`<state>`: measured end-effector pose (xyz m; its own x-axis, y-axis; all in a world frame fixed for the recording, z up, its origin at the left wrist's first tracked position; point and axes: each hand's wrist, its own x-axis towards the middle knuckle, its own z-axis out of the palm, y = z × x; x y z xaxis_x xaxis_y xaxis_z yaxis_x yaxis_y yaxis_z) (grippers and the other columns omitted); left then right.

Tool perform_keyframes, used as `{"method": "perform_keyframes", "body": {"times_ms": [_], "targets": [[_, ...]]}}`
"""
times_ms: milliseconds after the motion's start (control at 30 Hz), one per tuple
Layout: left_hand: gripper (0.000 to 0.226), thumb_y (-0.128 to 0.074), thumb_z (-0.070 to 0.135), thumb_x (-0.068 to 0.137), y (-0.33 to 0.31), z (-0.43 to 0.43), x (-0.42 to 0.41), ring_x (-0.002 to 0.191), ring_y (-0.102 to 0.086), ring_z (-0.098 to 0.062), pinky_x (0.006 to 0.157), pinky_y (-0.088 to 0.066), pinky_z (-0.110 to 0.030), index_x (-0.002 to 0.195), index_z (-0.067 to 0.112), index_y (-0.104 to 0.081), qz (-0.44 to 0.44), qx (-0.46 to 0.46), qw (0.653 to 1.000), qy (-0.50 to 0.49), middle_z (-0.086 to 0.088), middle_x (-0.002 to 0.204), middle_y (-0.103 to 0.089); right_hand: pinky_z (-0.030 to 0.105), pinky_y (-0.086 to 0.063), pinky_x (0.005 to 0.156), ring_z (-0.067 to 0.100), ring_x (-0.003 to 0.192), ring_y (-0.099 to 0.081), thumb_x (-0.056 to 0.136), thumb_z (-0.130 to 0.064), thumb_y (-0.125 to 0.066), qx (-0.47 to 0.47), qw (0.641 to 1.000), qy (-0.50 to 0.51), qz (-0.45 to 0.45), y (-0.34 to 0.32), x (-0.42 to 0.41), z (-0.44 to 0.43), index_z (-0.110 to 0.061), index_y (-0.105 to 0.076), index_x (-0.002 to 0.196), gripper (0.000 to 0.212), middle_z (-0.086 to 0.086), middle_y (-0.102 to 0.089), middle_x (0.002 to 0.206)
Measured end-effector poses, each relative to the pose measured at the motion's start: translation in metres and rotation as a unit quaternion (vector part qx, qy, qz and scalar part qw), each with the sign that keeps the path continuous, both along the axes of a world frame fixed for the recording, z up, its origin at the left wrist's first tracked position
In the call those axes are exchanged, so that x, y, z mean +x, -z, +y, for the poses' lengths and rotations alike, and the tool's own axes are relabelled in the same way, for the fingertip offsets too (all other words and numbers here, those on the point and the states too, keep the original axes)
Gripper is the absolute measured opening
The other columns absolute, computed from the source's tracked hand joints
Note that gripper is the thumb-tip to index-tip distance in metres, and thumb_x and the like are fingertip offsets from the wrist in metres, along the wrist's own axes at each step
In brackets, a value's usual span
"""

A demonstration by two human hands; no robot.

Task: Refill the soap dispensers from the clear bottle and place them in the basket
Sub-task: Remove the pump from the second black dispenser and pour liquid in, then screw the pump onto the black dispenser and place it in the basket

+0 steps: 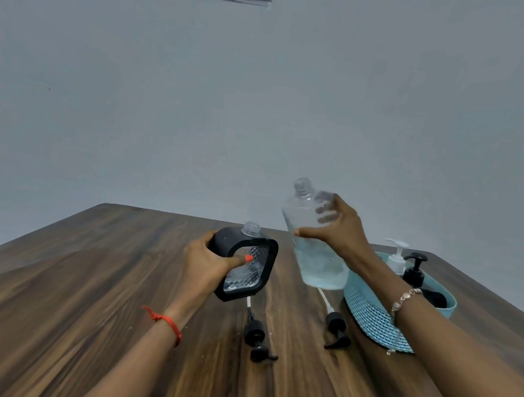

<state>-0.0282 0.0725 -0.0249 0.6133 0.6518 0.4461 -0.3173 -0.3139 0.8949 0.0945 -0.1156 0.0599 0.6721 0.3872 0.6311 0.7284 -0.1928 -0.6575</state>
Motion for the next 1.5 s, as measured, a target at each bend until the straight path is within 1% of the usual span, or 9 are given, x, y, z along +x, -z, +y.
{"method": "perform_keyframes", "body": {"times_ms": [233,667,800,900,967,1033,1100,1267,1500], "targets": [[0.042,-0.088,0.008,0.054,-0.001,0.009,-0.003,0.077,-0.07,-0.017,0.067,-0.055,-0.031,0.089,0.017,-0.066,-0.018,-0.02,1.0,0.006,-0.002,0.084,-0.072,0.03,-0.057,0.074,0.018,0.088,-0.069,0.037,-0.017,-0.09,0.115,0.968,-0.113,0.192,0.024,0.021,-0.01,-0.022,-0.061,0.111,0.08,0.01,-0.07,0.099],[0.037,-0.087,0.006,0.054,-0.005,0.009,-0.006,0.07,-0.07,-0.014,0.062,-0.054,-0.027,0.081,0.021,-0.068,-0.039,-0.048,0.998,0.034,0.001,0.078,-0.074,0.023,-0.056,0.065,0.014,0.086,-0.07,0.047,0.006,-0.077,0.13,0.928,-0.224,0.268,0.058,0.026,-0.006,-0.007,-0.057,0.116,0.073,0.005,-0.071,0.098],[0.036,-0.087,0.004,0.055,-0.007,0.009,-0.008,0.067,-0.07,-0.01,0.058,-0.054,-0.022,0.08,0.022,-0.067,-0.047,-0.058,0.996,0.044,0.006,0.072,-0.074,0.039,-0.049,0.096,0.026,0.117,-0.056,0.056,-0.002,-0.078,0.026,0.942,-0.214,0.257,0.048,0.024,-0.012,-0.01,-0.036,0.137,0.092,0.015,-0.051,0.134],[0.036,-0.086,0.003,0.055,-0.008,0.011,-0.01,0.068,-0.07,-0.011,0.058,-0.054,-0.023,0.081,0.021,-0.068,-0.052,-0.062,0.995,0.053,0.006,0.072,-0.074,0.035,-0.032,0.11,0.016,0.131,-0.033,0.069,-0.011,-0.079,0.023,0.98,-0.119,0.156,0.038,0.009,-0.013,-0.022,-0.02,0.145,0.097,0.0,-0.031,0.143],[0.036,-0.085,0.002,0.056,-0.01,0.011,-0.011,0.069,-0.07,-0.013,0.059,-0.054,-0.024,0.082,0.021,-0.068,-0.055,-0.066,0.995,0.058,0.004,0.074,-0.074,0.03,-0.034,0.106,0.01,0.126,-0.035,0.074,-0.012,-0.074,0.072,0.996,-0.013,-0.043,0.039,-0.007,-0.014,-0.015,-0.038,0.133,0.07,-0.001,-0.038,0.133],[0.036,-0.085,0.002,0.056,-0.011,0.012,-0.013,0.069,-0.071,-0.013,0.059,-0.054,-0.024,0.081,0.021,-0.068,-0.057,-0.062,0.995,0.058,0.004,0.074,-0.074,0.037,-0.043,0.097,0.015,0.112,-0.046,0.07,0.003,-0.067,0.038,0.968,0.037,-0.247,0.049,-0.024,-0.015,-0.004,-0.056,0.111,0.042,0.011,-0.051,0.116],[0.036,-0.085,0.002,0.056,-0.013,0.013,-0.014,0.068,-0.07,-0.013,0.06,-0.055,-0.026,0.08,0.022,-0.068,-0.061,-0.058,0.995,0.051,0.006,0.072,-0.074,0.041,-0.052,0.087,0.024,0.102,-0.058,0.066,0.015,-0.062,-0.091,0.931,-0.016,-0.352,0.065,-0.043,-0.018,0.0,-0.063,0.098,0.035,0.017,-0.061,0.105],[0.036,-0.084,0.0,0.055,-0.016,0.012,-0.017,0.068,-0.069,-0.015,0.068,-0.056,-0.034,0.079,0.021,-0.069,-0.073,-0.062,0.994,0.051,0.004,0.073,-0.074,0.035,-0.045,0.097,0.023,0.12,-0.05,0.092,0.0,-0.045,-0.37,0.835,-0.19,-0.361,0.112,-0.065,-0.011,-0.011,-0.054,0.126,0.037,0.01,-0.051,0.133],[0.036,-0.086,0.004,0.053,-0.016,0.008,-0.024,0.071,-0.07,-0.015,0.064,-0.055,-0.031,0.081,0.021,-0.07,-0.076,-0.059,0.994,0.055,0.003,0.075,-0.074,0.041,-0.044,0.094,0.026,0.123,-0.043,0.093,-0.001,-0.043,-0.404,0.814,-0.179,-0.378,0.115,-0.07,-0.001,-0.005,-0.053,0.125,0.034,0.013,-0.045,0.137]]}}
